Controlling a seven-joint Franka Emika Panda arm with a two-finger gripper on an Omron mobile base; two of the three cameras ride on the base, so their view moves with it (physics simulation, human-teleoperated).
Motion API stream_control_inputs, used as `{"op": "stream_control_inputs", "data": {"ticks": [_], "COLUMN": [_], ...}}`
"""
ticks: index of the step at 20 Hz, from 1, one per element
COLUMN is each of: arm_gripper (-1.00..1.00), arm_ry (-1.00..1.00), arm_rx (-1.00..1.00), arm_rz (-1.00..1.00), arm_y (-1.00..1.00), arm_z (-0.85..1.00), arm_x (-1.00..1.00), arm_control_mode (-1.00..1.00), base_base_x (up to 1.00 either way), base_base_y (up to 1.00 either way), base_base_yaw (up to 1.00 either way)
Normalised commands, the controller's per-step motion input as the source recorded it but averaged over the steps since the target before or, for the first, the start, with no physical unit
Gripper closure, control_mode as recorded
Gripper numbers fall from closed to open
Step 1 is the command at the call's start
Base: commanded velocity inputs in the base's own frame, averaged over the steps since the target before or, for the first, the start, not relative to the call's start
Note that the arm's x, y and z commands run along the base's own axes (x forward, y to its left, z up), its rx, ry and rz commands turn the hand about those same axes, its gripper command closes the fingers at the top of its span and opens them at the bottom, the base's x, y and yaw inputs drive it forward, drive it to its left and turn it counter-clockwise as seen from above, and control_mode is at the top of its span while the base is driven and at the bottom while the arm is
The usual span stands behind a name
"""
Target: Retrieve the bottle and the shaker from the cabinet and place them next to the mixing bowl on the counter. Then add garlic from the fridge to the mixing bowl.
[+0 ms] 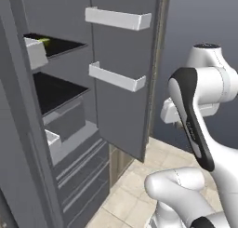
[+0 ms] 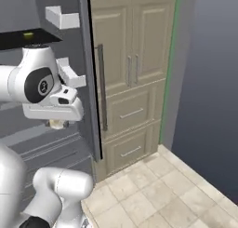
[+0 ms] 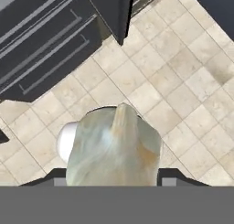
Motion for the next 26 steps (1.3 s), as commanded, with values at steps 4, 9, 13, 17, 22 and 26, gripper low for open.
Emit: {"op": "stream_control_inputs", "data": {"ticks": [4,9,13,17,22,26], "arm_gripper": [1.00,1.00,1.00,1.00,1.00,1.00], "arm_ry": [0.00,0.00,0.00,0.00,0.00,0.00], "arm_rx": [0.00,0.00,0.00,0.00,0.00,0.00], "arm_rz": [0.00,0.00,0.00,0.00,0.00,0.00], "arm_y": [0.00,0.00,0.00,0.00,0.00,0.00], "arm_z": [0.00,0.00,0.00,0.00,0.00,0.00], "arm_x": [0.00,0.00,0.00,0.00,0.00,0.00], "arm_control_mode": [1.00,1.00,1.00,1.00,1.00,1.00], "base_base_x": [0.00,0.00,0.00,0.00,0.00,0.18], "base_base_y": [0.06,0.06,0.06,0.06,0.06,0.28], "base_base_yaw": [-1.00,-1.00,-1.00,-1.00,-1.00,-0.90]}}
